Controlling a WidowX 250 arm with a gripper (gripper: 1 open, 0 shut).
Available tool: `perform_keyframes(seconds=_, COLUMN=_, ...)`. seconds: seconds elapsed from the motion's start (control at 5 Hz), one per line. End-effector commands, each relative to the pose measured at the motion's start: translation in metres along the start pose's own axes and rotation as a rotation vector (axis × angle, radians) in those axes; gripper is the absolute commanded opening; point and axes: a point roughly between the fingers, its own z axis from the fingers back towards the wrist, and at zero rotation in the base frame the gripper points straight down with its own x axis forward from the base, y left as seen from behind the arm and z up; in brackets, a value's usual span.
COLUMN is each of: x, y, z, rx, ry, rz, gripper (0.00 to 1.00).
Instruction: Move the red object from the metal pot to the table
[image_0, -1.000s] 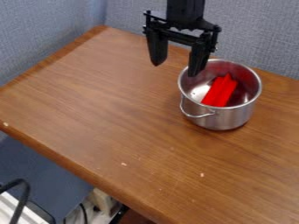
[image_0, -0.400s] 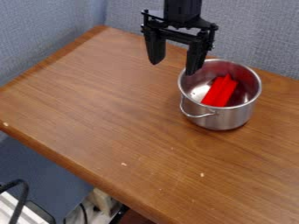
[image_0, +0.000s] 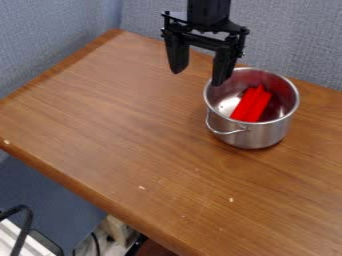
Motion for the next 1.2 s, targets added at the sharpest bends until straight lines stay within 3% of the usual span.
perform_keyframes(seconds=0.0, x=0.0051, y=0.0030, z=0.0121, rx=0.001, ry=-0.043, rz=0.005, gripper=1.00)
perform_keyframes(seconds=1.0, x=0.0045, y=0.0011, z=0.0112, rx=0.002, ry=-0.039, rz=-0.009, gripper=1.00)
